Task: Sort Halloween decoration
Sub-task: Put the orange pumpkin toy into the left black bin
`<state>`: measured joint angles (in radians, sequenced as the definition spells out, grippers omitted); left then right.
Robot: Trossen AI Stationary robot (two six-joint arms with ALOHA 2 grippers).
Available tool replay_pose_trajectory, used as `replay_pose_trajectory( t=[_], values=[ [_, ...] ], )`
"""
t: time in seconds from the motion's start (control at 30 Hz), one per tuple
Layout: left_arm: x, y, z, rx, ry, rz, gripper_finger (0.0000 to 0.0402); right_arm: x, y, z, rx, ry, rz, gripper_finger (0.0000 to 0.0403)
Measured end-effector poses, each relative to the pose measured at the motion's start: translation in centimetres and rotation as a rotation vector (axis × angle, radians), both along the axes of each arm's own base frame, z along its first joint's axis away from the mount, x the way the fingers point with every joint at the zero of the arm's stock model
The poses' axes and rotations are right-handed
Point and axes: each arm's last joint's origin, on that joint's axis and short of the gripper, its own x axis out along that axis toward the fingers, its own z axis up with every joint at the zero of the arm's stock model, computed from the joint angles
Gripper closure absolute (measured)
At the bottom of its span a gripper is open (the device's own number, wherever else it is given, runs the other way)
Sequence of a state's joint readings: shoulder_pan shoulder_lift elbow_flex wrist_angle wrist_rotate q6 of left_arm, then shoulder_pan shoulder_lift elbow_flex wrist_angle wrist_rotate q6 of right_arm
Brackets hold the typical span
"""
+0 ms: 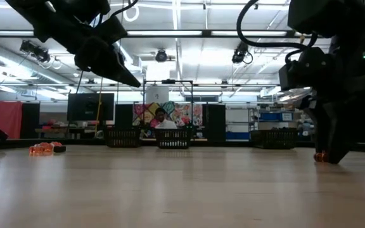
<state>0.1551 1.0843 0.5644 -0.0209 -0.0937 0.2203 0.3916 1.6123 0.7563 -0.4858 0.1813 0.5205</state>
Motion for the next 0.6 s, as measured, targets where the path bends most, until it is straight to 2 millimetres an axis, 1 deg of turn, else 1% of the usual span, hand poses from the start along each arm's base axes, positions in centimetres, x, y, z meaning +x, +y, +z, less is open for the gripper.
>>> replay_pose_trajectory(
  t=[0.07, 0.13, 0.3, 0.47, 0.6],
  values=[
    [0.0, 0.0, -0.1, -0.002, 0.008, 0.0, 0.0287, 0.0, 0.0, 0.0, -0.003, -0.001, -0.001, 0.0306],
    [-0.1, 0.0, -0.1, -0.002, 0.013, 0.0, 0.0287, 0.0, 0.0, 0.0, -0.011, -0.005, -0.003, 0.0309],
    [-0.1, 0.0, -0.2, -0.004, 0.021, 0.0, 0.0287, 0.3, 0.0, 0.3, -0.025, -0.004, 0.008, 0.0297],
    [-0.1, 0.0, -0.2, -0.004, 0.024, 0.0, 0.0287, 1.4, -0.3, 1.5, -0.109, -0.049, 0.036, 0.0298],
    [-0.2, 0.0, -0.4, -0.009, 0.048, 0.001, 0.0287, 2.2, -1.3, 1.8, -0.125, -0.066, 0.057, 0.0298]
  ],
)
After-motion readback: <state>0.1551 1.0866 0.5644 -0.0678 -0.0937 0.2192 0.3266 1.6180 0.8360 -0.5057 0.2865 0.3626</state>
